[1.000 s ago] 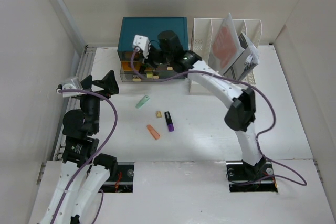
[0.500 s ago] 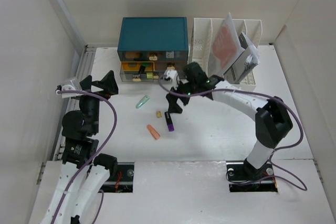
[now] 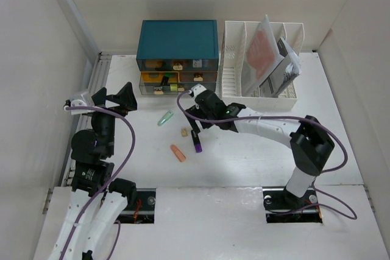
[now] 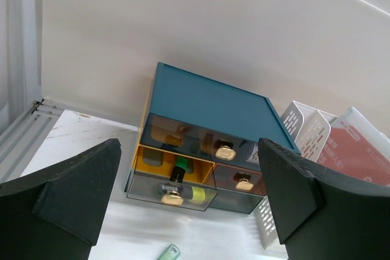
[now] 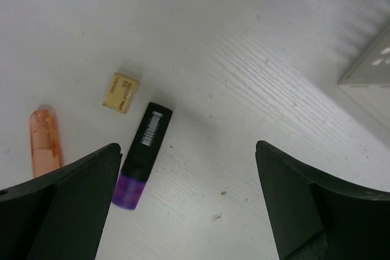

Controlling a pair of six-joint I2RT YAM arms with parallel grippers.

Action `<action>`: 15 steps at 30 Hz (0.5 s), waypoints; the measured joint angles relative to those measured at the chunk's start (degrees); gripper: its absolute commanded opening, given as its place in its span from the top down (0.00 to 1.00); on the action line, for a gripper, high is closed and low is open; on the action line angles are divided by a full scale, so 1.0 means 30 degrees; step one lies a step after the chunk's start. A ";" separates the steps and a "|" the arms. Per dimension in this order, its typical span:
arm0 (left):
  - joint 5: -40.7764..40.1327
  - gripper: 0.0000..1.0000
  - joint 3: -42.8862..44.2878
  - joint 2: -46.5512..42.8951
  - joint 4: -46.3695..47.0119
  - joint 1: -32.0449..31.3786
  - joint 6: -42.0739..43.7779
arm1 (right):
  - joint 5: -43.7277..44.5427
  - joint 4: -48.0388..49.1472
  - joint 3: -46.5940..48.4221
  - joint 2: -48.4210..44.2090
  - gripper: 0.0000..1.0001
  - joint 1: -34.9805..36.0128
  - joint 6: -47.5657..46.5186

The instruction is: Organize the desk

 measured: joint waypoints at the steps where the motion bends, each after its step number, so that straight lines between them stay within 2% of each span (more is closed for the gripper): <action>1: 0.0007 0.06 -0.0007 -0.0022 0.0007 0.0000 0.0000 | 0.0444 0.0000 0.0036 0.0262 0.07 0.0007 0.0328; 6: 0.0015 0.06 -0.0007 -0.0051 0.0007 0.0000 0.0000 | 0.1326 -0.0270 0.0401 0.1734 0.28 0.0138 0.1290; 15: 0.0015 0.06 -0.0007 -0.0051 0.0007 0.0000 0.0000 | 0.1020 -0.0692 0.0634 0.2295 0.34 0.0634 0.1887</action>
